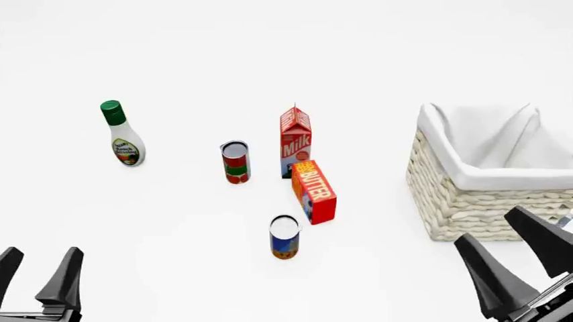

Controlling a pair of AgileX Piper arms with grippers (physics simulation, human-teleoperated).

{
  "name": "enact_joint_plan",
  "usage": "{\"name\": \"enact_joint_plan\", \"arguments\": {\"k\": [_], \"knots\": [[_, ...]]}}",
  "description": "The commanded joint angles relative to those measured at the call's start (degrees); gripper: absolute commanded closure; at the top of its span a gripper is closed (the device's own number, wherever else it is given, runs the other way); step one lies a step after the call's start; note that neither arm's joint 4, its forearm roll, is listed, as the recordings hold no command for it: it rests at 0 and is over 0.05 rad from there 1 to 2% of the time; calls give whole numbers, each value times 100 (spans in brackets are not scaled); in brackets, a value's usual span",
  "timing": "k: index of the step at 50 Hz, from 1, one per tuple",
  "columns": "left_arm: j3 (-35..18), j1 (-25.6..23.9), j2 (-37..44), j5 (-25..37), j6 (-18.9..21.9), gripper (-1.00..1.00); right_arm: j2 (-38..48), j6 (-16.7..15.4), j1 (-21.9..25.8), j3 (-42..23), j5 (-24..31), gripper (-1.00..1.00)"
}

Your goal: Pick the alphabet soup and place it in the basket.

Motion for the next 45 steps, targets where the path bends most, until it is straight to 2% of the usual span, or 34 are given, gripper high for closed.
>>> {"name": "enact_joint_plan", "arguments": {"k": [1, 28, 45], "knots": [[0, 0, 0, 0, 0, -100, 316, -11, 287, -59, -249, -100], [0, 0, 0, 0, 0, -100, 1137, -44, 646, -87, -999, -100], [0, 0, 0, 0, 0, -100, 1941, -49, 881, -98, -1710, -100]]}}
